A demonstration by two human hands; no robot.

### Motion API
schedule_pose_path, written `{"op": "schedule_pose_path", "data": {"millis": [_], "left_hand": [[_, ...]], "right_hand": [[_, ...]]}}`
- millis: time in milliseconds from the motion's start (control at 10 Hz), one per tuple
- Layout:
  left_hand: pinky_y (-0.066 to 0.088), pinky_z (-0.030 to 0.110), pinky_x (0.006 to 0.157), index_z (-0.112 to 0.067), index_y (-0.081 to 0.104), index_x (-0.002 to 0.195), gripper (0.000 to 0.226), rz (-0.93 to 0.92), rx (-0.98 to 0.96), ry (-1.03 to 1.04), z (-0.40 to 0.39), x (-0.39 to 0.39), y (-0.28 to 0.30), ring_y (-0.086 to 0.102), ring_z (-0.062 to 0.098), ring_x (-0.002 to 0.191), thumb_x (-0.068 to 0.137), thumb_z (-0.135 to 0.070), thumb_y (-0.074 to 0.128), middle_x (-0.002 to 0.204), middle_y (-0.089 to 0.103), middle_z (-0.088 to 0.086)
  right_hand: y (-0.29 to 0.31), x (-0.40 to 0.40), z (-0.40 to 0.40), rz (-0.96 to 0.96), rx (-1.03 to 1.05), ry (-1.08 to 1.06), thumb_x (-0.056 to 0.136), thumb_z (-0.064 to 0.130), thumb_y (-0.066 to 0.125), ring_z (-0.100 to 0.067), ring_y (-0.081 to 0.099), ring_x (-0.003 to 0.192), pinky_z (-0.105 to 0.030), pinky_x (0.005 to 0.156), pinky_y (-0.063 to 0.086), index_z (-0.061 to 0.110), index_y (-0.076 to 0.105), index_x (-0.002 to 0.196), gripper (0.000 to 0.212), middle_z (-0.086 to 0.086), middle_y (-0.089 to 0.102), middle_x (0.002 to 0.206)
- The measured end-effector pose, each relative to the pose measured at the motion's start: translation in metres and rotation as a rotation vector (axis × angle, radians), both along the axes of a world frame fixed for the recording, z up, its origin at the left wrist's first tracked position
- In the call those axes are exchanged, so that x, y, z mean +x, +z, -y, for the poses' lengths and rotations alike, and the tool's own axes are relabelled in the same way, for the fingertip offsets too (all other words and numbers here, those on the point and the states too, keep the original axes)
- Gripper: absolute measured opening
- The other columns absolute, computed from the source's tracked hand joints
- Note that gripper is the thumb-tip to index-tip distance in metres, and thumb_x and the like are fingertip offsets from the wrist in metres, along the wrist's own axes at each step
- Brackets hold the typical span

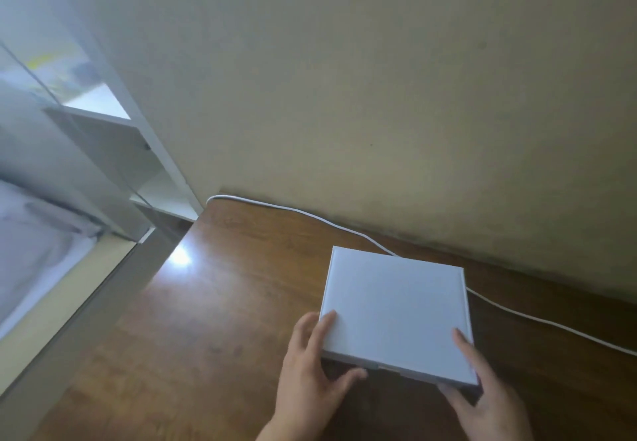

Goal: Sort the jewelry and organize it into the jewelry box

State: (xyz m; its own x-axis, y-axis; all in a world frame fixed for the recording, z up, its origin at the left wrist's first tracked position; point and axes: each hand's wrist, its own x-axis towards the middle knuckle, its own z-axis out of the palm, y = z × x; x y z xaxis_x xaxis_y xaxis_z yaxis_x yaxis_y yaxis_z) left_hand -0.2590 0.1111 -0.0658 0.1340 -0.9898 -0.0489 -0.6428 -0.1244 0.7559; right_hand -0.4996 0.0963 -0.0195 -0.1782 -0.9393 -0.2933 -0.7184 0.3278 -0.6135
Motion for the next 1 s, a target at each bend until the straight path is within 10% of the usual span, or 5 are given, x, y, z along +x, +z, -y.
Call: {"op": "schedule_pose_path", "data": {"millis": [400, 600, 800, 1000], "left_hand": [[0.029, 0.051, 0.116, -0.038, 0.039, 0.144, 0.095, 0.188, -0.056, 0.446, 0.024, 0.127, -0.011, 0.022, 0.029, 0.141, 0.063, -0.047, 0.088, 0.153, 0.011, -0.006], [0.011, 0.051, 0.115, -0.041, 0.018, 0.15, 0.086, 0.387, 0.157, 0.533, 0.067, 0.208, 0.001, 0.02, 0.029, 0.144, 0.083, -0.049, 0.071, 0.159, 0.007, 0.008], [0.039, 0.044, 0.106, -0.029, 0.003, 0.152, 0.088, 0.299, 0.222, 0.359, 0.125, 0.25, 0.013, 0.04, 0.044, 0.127, 0.089, -0.025, 0.065, 0.159, -0.011, 0.007], [0.03, 0.04, 0.113, -0.027, 0.003, 0.156, 0.092, 0.171, 0.179, 0.35, 0.124, 0.254, 0.018, 0.023, 0.037, 0.145, 0.091, -0.025, 0.068, 0.161, -0.025, 0.006]], "right_hand": [[-0.014, 0.141, 0.071, -0.051, -0.019, 0.565, 0.09, 0.024, 0.065, -0.015, 0.055, 0.123, -0.029, 0.102, 0.045, 0.045, 0.027, 0.145, 0.07, 0.008, 0.054, 0.139], [-0.014, 0.243, 0.121, -0.125, -0.046, 0.691, 0.09, 0.02, 0.06, -0.031, 0.059, 0.113, -0.038, 0.096, 0.048, 0.039, 0.027, 0.144, 0.066, -0.006, 0.059, 0.131], [-0.009, 0.287, 0.147, -0.223, -0.023, 0.672, 0.093, 0.019, 0.055, -0.036, 0.061, 0.104, -0.04, 0.086, 0.051, 0.032, 0.022, 0.142, 0.061, -0.015, 0.062, 0.118], [-0.01, 0.292, 0.145, -0.239, 0.044, 0.649, 0.092, 0.022, 0.06, -0.031, 0.063, 0.1, -0.04, 0.087, 0.053, 0.04, 0.0, 0.146, 0.082, -0.011, 0.061, 0.12]]}}
